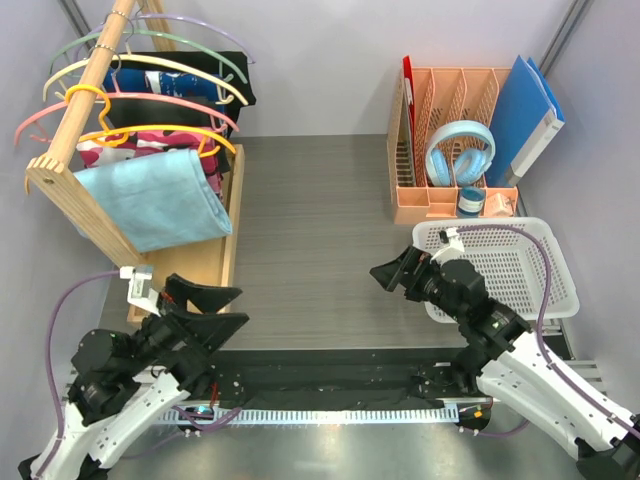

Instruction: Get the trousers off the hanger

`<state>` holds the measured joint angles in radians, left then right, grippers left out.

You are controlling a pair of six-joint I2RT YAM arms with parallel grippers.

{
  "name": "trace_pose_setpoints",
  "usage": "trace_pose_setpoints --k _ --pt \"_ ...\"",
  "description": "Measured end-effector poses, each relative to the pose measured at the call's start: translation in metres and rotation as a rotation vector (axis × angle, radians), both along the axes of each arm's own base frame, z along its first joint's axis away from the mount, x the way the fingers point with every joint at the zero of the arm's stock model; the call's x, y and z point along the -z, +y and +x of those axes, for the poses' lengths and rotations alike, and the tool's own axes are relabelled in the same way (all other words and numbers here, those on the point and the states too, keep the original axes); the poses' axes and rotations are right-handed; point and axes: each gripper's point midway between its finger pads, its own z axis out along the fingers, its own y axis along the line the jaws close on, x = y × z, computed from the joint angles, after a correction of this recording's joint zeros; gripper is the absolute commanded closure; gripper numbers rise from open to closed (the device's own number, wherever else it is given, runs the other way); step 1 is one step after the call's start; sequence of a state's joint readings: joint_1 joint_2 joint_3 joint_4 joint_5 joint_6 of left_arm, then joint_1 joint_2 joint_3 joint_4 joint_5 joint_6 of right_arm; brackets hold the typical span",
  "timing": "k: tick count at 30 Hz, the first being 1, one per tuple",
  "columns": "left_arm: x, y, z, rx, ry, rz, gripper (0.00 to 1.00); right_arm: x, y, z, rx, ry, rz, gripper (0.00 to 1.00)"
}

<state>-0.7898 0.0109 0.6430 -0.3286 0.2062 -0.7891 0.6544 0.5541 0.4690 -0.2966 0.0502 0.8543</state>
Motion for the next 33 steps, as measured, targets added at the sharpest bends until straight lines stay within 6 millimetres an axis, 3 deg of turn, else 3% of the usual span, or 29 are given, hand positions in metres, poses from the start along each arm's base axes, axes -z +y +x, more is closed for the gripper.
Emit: trace_pose_setpoints --k 5,10,16,21,25,29,33 --pt "0.050 0.035 0.037 -0.290 0.364 0.036 0.00 -0.013 -0.004 0.006 -0.012 -0.026 -0.095 0.00" --pt "0.071 0.067 0.040 -0.445 0.517 0.045 0.00 -0.016 -0.005 0.006 -0.025 -0.049 -0.115 0.01" --pt "0.052 0.085 0.024 -0.449 0.503 0.026 0.00 -0.033 0.013 0.011 -0.108 -0.079 -0.114 0.00" --pt "0.045 0.086 0.019 -0.429 0.458 0.043 0.00 -0.052 0.047 0.027 -0.232 -0.113 -0.108 0.00" --pt "0.040 0.082 0.016 -0.396 0.415 0.058 0.08 -0.078 0.081 0.048 -0.327 -0.158 -0.089 0.00" --pt "0.011 0.072 0.012 -0.330 0.321 0.020 0.14 -0.115 0.104 0.064 -0.370 -0.240 -0.050 0.00" --pt "-0.036 0.062 0.019 -0.323 0.257 0.068 0.19 -0.141 0.116 0.065 -0.392 -0.306 -0.014 0.00"
